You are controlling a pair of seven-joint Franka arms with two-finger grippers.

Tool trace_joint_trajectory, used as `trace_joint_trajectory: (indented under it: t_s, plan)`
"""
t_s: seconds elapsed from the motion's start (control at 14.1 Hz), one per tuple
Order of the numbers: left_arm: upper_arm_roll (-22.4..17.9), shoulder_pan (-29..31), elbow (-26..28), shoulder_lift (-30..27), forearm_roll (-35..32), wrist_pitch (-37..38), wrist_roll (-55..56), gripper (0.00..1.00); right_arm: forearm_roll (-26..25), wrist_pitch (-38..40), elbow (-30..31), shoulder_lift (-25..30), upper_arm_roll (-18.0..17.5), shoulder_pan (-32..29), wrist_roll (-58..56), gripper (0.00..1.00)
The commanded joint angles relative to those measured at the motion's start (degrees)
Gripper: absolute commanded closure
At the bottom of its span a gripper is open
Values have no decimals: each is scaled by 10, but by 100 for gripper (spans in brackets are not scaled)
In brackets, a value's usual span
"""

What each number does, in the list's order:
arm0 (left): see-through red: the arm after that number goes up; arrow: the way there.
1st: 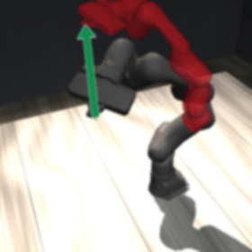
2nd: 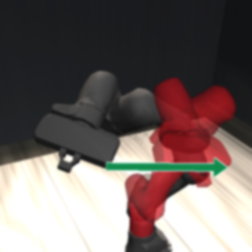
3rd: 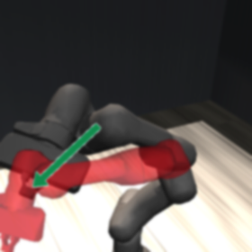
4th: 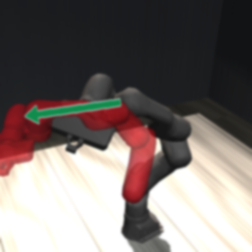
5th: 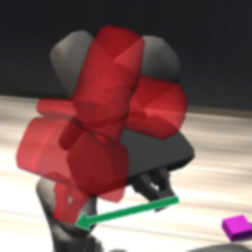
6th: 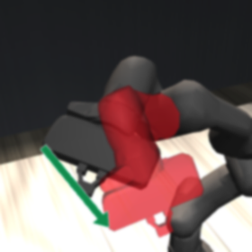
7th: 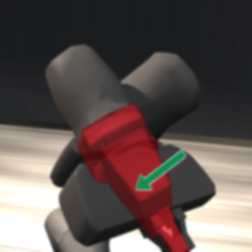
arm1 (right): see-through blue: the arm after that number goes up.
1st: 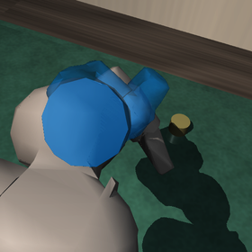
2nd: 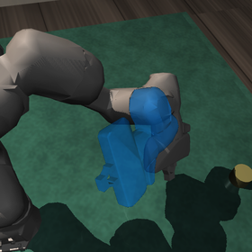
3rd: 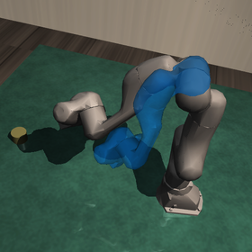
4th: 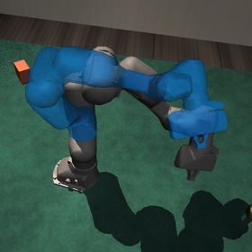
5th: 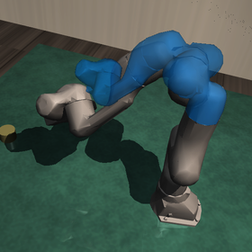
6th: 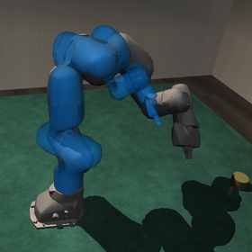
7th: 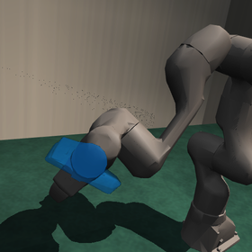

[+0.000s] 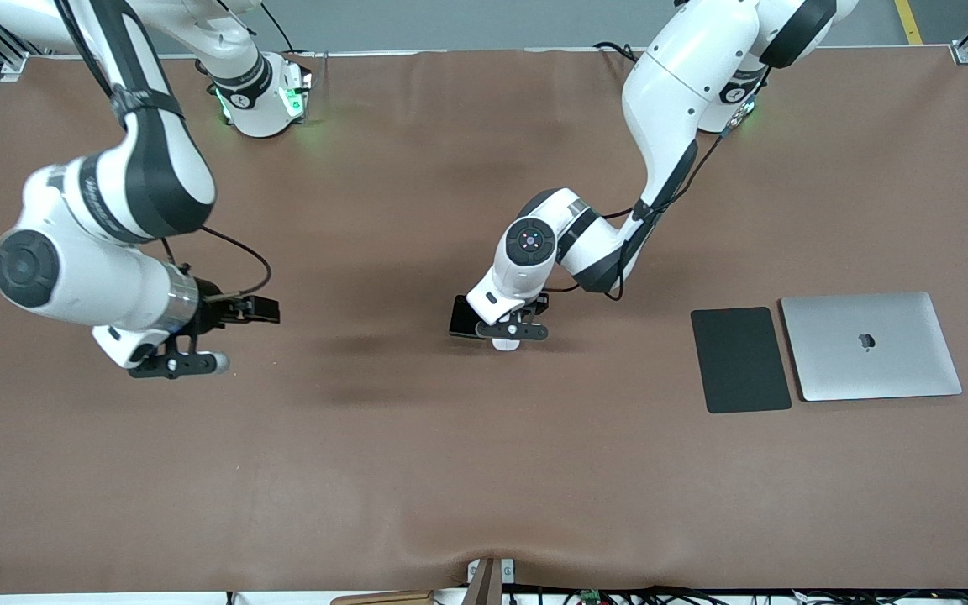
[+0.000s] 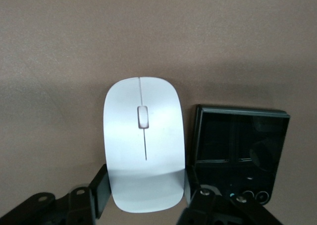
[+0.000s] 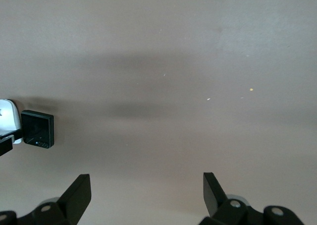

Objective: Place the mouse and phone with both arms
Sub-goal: 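Hold the mouse with the left gripper while the right gripper reaches the phone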

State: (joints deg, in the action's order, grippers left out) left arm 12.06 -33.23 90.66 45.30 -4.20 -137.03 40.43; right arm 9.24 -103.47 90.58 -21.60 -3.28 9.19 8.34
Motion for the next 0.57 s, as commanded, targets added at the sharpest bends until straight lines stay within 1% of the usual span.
trace_joint_trajectory:
  t_s: [0.0, 0.07, 0.21, 0.28, 0.5]
  plan:
    - [-15, -8, -11, 14, -23, -2, 22, 48, 10, -11, -9, -23, 3, 22, 41, 0]
    - [-17, -6, -11, 11, -31, 1, 22, 56, 10, -23, -9, -29, 3, 28, 48, 0]
    - [-19, -5, -12, 6, -33, 6, 22, 65, 10, -56, -9, -43, 3, 43, 65, 0]
    - [-19, -3, -12, 1, -33, 10, 21, 67, 9, -76, -6, -53, 3, 50, 65, 0]
    - [-19, 4, -17, -22, -34, 51, 19, 66, 9, -153, 30, -74, 3, 72, 66, 0]
